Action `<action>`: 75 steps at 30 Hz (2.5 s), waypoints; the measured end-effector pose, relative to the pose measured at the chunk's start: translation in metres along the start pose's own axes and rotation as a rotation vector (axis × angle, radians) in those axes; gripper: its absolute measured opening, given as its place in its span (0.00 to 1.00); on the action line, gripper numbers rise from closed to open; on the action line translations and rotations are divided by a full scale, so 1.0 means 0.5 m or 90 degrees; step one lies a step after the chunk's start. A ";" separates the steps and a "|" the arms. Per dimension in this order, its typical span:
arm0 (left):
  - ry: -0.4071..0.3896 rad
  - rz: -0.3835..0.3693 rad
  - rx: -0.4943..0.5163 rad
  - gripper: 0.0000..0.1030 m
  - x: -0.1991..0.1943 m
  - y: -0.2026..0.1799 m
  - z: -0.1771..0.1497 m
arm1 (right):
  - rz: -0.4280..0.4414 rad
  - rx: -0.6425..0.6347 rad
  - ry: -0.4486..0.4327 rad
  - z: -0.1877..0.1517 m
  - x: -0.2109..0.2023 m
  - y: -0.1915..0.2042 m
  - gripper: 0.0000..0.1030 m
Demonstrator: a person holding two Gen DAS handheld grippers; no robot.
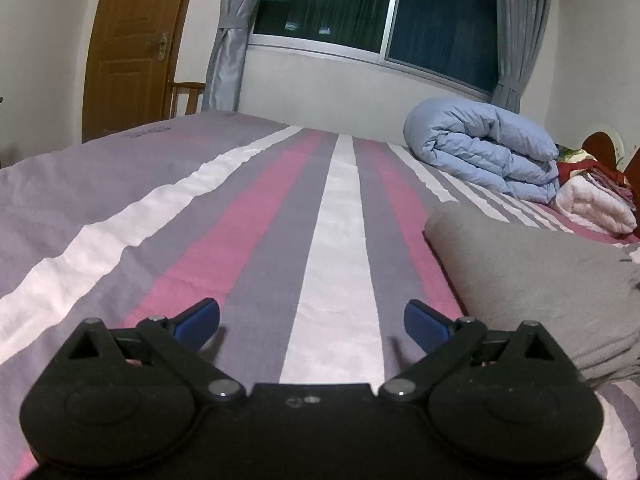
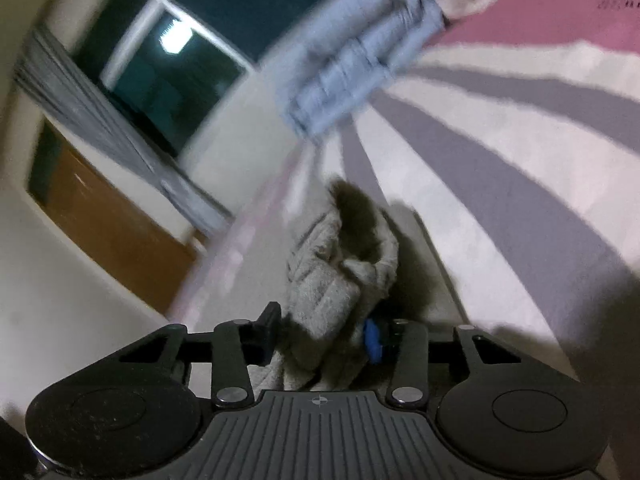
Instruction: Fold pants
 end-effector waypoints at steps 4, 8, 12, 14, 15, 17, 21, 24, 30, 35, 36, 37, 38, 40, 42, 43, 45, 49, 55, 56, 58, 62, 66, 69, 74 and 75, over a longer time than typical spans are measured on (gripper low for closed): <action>0.005 0.000 0.002 0.91 -0.001 0.000 -0.002 | -0.060 0.016 0.054 -0.033 0.025 -0.063 0.41; 0.010 0.004 0.009 0.91 0.002 -0.003 -0.003 | -0.049 0.006 0.051 -0.023 0.008 -0.056 0.57; 0.016 0.008 0.014 0.91 0.005 -0.006 -0.004 | -0.097 -0.047 -0.001 -0.015 -0.067 -0.043 0.87; 0.014 0.007 0.012 0.91 0.004 -0.006 -0.004 | -0.119 -0.075 -0.019 -0.012 -0.104 -0.039 0.88; 0.013 0.006 0.010 0.91 0.003 -0.006 -0.004 | -0.127 -0.087 -0.028 -0.012 -0.121 -0.034 0.88; 0.011 0.003 0.004 0.91 0.001 -0.004 -0.005 | -0.144 -0.092 -0.039 -0.024 -0.147 -0.030 0.93; 0.015 -0.002 -0.006 0.91 0.000 -0.001 -0.009 | -0.134 -0.073 -0.034 -0.050 -0.151 -0.029 0.96; 0.021 -0.008 -0.009 0.92 -0.001 0.002 -0.012 | -0.125 -0.088 -0.028 -0.047 -0.125 -0.015 0.96; 0.028 -0.027 -0.021 0.92 -0.001 0.004 -0.012 | -0.156 -0.075 0.073 -0.092 -0.049 -0.041 0.97; 0.039 -0.171 -0.053 0.92 -0.004 -0.041 0.014 | -0.070 -0.074 -0.011 -0.023 -0.093 -0.005 0.97; 0.051 -0.207 -0.051 0.92 0.006 -0.058 0.020 | -0.069 -0.064 0.007 -0.009 -0.082 -0.016 0.97; 0.065 -0.234 -0.044 0.90 0.019 -0.076 0.025 | -0.072 -0.048 0.027 0.002 -0.067 -0.031 0.97; 0.084 -0.258 -0.036 0.88 0.035 -0.096 0.031 | -0.071 -0.030 0.042 0.012 -0.055 -0.046 0.97; 0.124 -0.309 -0.032 0.72 0.066 -0.132 0.038 | -0.048 0.009 0.078 0.023 -0.026 -0.070 0.97; 0.166 -0.350 -0.029 0.63 0.098 -0.165 0.042 | -0.014 0.034 0.118 0.026 0.000 -0.080 0.97; 0.186 -0.367 -0.024 0.63 0.116 -0.181 0.044 | -0.013 0.034 0.138 0.023 0.014 -0.081 0.97; 0.220 -0.391 -0.042 0.64 0.150 -0.195 0.040 | -0.007 0.030 0.162 0.026 0.042 -0.083 0.97; 0.312 -0.471 -0.143 0.66 0.229 -0.192 0.017 | 0.015 0.020 0.228 0.024 0.088 -0.072 0.84; 0.341 -0.508 -0.169 0.31 0.265 -0.214 0.010 | 0.024 -0.014 0.265 0.033 0.134 -0.071 0.57; 0.329 -0.512 -0.183 0.31 0.265 -0.211 0.011 | 0.029 -0.022 0.267 0.032 0.136 -0.064 0.56; 0.298 -0.553 -0.240 0.25 0.259 -0.196 0.026 | 0.042 -0.048 0.264 0.036 0.131 -0.042 0.55; 0.255 -0.579 -0.256 0.23 0.248 -0.179 0.075 | 0.104 -0.071 0.233 0.078 0.137 0.017 0.53; 0.204 -0.576 -0.251 0.23 0.276 -0.156 0.178 | 0.126 -0.104 0.208 0.125 0.208 0.085 0.51; 0.185 -0.549 -0.219 0.23 0.315 -0.141 0.244 | 0.136 -0.113 0.207 0.161 0.289 0.116 0.51; 0.227 -0.285 -0.090 0.77 0.429 -0.104 0.203 | -0.088 -0.112 0.235 0.173 0.445 0.003 0.73; 0.234 -0.269 -0.065 0.75 0.430 -0.107 0.187 | -0.103 -0.110 0.232 0.172 0.450 -0.013 0.73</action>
Point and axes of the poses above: each gripper's, at about its wrist camera, not at the fingertips, and x roughly the way its jaws point, y to its left, z to its top, the point moved 8 cm from there along x, roughly the way its jaws point, and after that the axes turned 4 degrees about y, right-handed, at the moved point
